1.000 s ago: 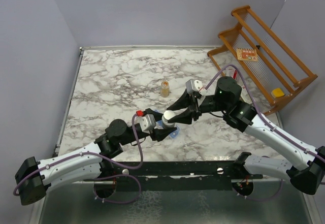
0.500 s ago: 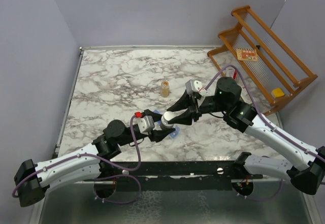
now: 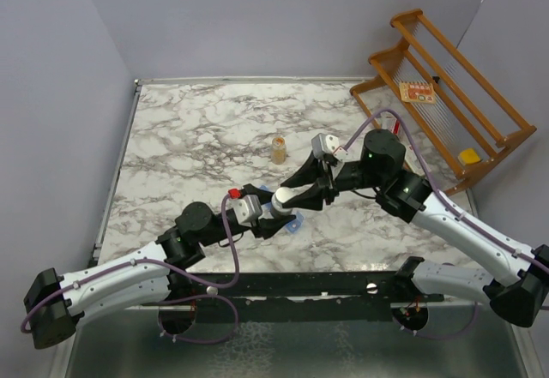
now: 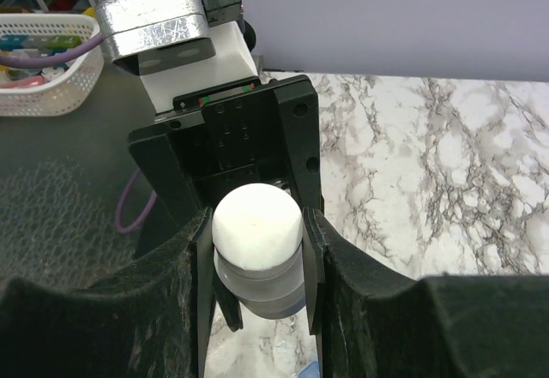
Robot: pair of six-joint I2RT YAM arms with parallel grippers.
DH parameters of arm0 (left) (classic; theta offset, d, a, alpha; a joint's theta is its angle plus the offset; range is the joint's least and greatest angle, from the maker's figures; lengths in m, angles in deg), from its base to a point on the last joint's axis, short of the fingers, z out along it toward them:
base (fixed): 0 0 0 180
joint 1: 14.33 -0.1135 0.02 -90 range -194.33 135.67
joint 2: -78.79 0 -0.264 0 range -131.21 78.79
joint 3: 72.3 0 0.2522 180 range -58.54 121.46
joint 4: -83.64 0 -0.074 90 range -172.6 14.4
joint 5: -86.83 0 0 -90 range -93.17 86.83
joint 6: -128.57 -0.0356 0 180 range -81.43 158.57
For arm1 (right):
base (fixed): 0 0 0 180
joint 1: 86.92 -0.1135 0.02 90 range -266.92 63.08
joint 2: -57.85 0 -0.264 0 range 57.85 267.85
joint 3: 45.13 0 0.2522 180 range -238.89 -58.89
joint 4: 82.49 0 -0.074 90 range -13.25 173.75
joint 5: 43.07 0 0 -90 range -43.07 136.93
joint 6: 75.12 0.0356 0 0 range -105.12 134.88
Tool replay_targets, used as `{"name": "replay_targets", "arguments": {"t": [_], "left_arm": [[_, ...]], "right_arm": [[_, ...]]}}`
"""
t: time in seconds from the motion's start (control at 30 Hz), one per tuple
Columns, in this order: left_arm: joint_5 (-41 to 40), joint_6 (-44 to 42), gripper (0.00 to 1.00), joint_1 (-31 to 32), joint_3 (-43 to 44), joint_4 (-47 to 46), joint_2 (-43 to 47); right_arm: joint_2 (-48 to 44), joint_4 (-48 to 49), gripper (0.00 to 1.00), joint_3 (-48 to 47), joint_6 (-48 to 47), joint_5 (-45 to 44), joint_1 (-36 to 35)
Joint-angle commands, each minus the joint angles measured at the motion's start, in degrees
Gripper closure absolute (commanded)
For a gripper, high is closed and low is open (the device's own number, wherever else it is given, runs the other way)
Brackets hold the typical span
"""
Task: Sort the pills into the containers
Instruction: Screw the lid of the pill bottle onto the pill bottle.
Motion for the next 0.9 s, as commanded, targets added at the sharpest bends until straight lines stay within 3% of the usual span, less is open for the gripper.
{"name": "replay_targets", "arguments": {"t": [0.0,0.57,0.87], "left_arm": [[-1.2,-2.2,1.00,0.2,4.2,-8.1,0.6],[-8.0,-3.1,1.00,0.2,3.8,-7.7,2.8],[-9.0,-3.9,1.00,0.2,4.8,-9.2,-0.3]], "right_arm": [[2.2,-4.3,0.99,1.8,-1.0,-5.0,0.3],[1.0,-4.9,0.99,2.5,-1.2,-16.0,0.3],[3.1,-3.1,0.99,2.3,0.2,-16.7,-0.5]]}}
